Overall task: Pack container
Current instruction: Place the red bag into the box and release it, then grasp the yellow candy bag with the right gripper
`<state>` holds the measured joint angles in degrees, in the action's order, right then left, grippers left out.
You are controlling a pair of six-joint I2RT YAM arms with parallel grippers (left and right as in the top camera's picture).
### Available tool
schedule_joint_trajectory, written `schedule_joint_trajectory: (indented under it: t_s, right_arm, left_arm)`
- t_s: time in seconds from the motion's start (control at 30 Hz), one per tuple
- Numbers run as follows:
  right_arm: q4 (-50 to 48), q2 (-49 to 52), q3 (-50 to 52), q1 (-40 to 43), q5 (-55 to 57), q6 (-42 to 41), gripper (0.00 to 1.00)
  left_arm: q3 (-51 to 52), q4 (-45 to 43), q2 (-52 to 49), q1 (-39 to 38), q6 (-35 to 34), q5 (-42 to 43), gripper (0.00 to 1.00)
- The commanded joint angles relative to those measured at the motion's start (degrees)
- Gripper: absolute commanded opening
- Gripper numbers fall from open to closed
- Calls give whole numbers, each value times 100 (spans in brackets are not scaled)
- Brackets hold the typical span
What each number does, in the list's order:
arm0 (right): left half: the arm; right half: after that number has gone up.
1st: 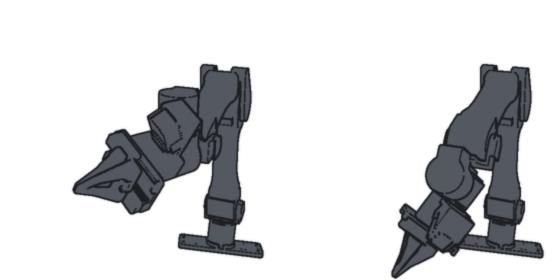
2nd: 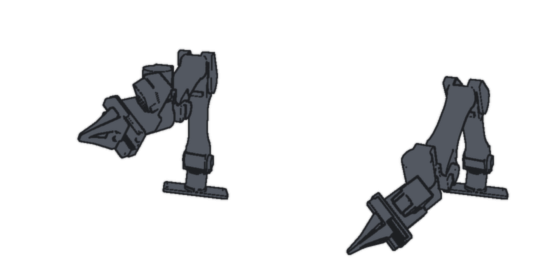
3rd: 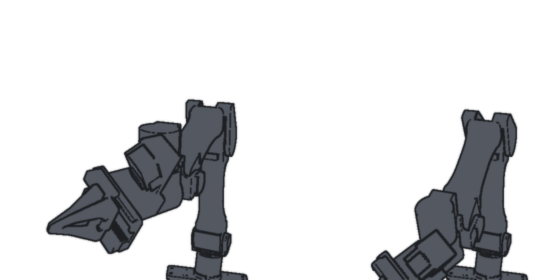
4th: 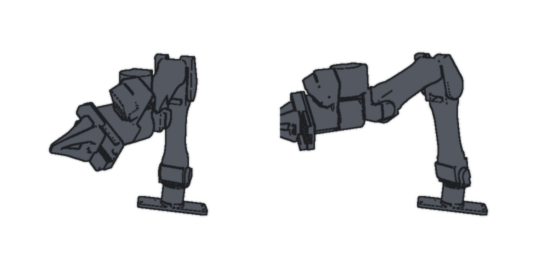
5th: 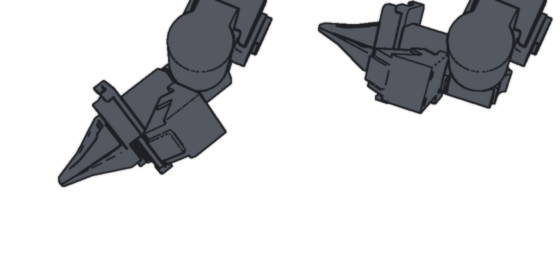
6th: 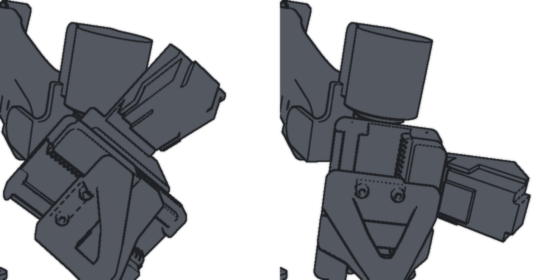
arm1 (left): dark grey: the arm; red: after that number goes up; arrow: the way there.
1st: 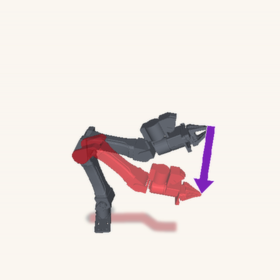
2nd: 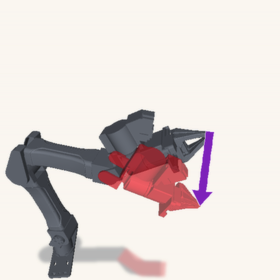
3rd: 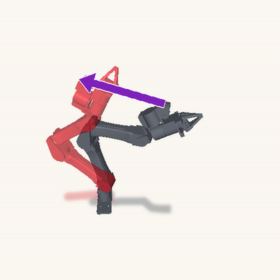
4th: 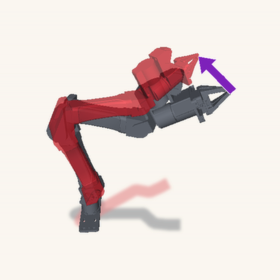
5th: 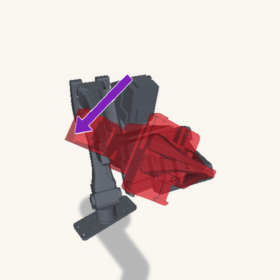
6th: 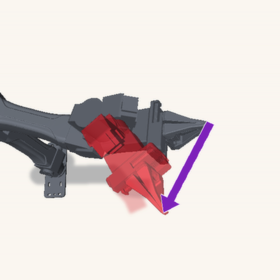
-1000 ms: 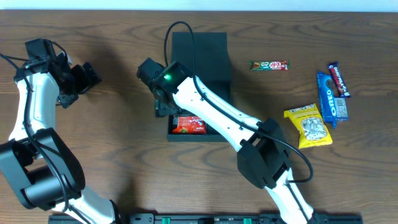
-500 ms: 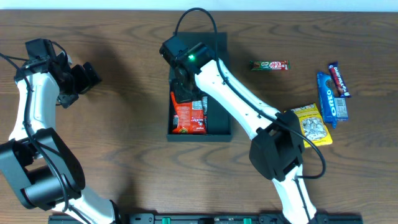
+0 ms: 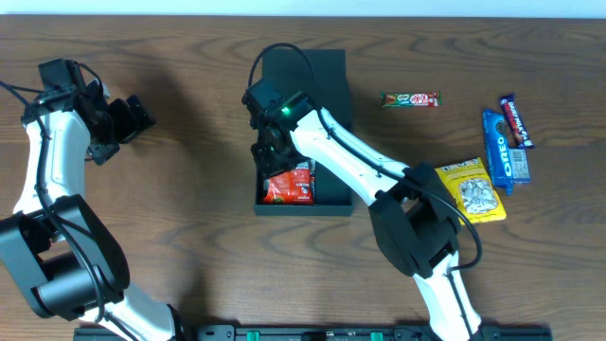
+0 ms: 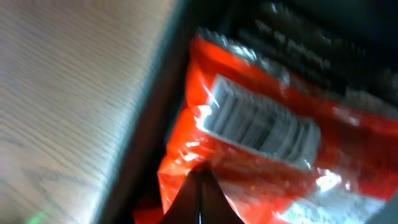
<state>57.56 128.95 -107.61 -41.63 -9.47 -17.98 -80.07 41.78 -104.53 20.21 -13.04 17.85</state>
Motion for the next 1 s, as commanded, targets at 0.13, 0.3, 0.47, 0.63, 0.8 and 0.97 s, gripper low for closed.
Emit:
schedule_joint_trajectory:
  t_s: [0.13, 0.3, 0.47, 0.63, 0.8, 0.97]
  right_arm:
    - [619, -118, -708, 240, 203, 542, 2]
    - [1692, -365, -1681, 734, 1029, 857, 2]
    - [2426, -898, -2100, 1478, 2203, 1141, 1]
    - [3154, -1615, -2085, 2747, 2120, 1707, 1]
    - [3145, -2317, -1246, 3884, 1716, 2022, 1]
    - [2048, -3388, 1097, 4367, 1373, 2186, 17]
  left_arm:
    - [-39, 17, -33, 0, 105, 22, 96]
    - [-39, 28, -33, -55, 107, 20, 95]
    - [-39, 35, -33, -431, 107, 20, 95]
    - [-39, -101, -33, -1128, 138, 17, 95]
    - [-39, -369, -33, -1735, 125, 17, 96]
    - [-39, -592, -33, -2107, 122, -42, 95]
